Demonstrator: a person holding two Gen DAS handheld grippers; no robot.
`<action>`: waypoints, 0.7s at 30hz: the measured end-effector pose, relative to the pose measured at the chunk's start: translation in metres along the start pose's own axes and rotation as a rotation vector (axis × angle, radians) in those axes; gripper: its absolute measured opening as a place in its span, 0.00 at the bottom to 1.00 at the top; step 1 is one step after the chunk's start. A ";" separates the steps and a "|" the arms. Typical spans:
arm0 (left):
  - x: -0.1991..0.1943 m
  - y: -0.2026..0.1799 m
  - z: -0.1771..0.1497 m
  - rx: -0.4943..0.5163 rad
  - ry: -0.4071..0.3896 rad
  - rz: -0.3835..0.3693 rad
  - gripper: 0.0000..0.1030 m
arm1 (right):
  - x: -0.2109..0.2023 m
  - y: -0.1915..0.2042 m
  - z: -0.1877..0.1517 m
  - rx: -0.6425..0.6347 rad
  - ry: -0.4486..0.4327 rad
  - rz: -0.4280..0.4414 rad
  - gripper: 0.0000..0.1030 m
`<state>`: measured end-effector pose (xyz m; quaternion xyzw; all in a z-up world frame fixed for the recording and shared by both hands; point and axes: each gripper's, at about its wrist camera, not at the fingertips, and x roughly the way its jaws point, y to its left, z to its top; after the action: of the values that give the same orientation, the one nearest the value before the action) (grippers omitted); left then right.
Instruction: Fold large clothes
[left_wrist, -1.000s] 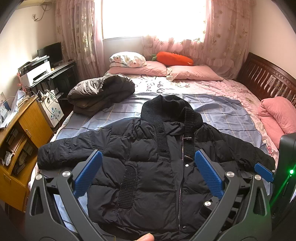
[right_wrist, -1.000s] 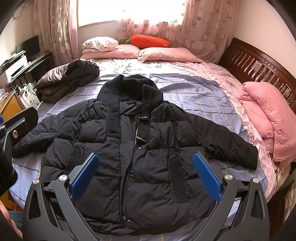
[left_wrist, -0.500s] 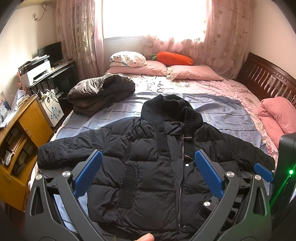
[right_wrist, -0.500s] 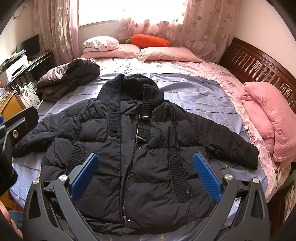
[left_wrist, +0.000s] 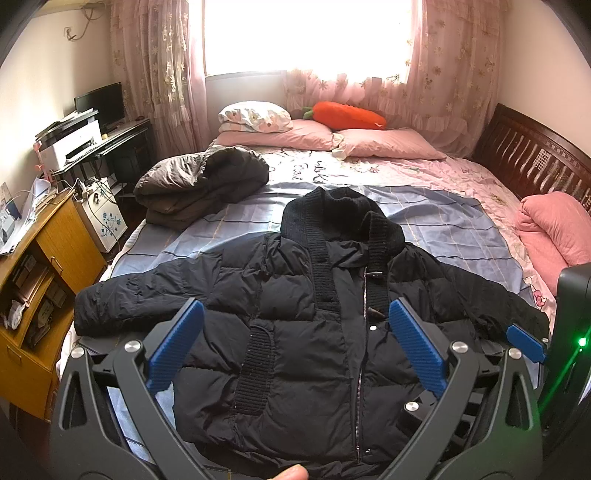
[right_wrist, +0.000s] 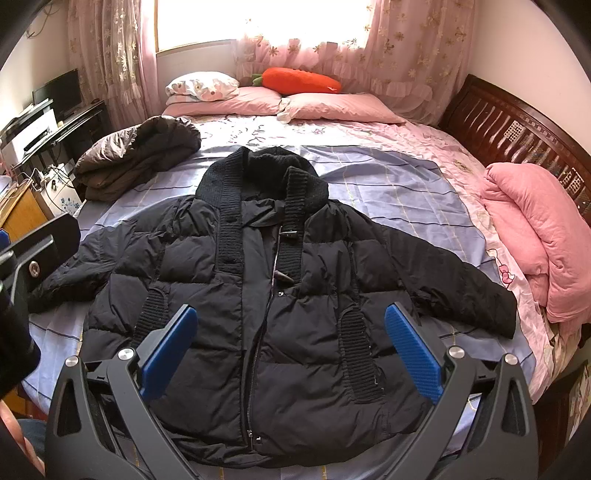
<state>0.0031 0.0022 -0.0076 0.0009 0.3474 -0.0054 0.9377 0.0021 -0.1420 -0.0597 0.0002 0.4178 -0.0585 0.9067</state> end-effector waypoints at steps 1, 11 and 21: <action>0.000 0.000 0.000 0.000 0.000 0.000 0.98 | -0.001 -0.001 0.001 -0.001 0.000 0.000 0.99; 0.000 0.000 0.000 0.000 0.001 -0.001 0.98 | 0.001 0.001 -0.001 -0.001 0.002 0.002 0.99; 0.052 -0.002 -0.013 -0.050 0.168 -0.296 0.98 | 0.068 -0.099 0.010 0.280 0.223 0.270 0.99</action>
<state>0.0337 -0.0006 -0.0510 -0.0732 0.4211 -0.1349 0.8939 0.0430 -0.2478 -0.0998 0.1887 0.4993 0.0062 0.8456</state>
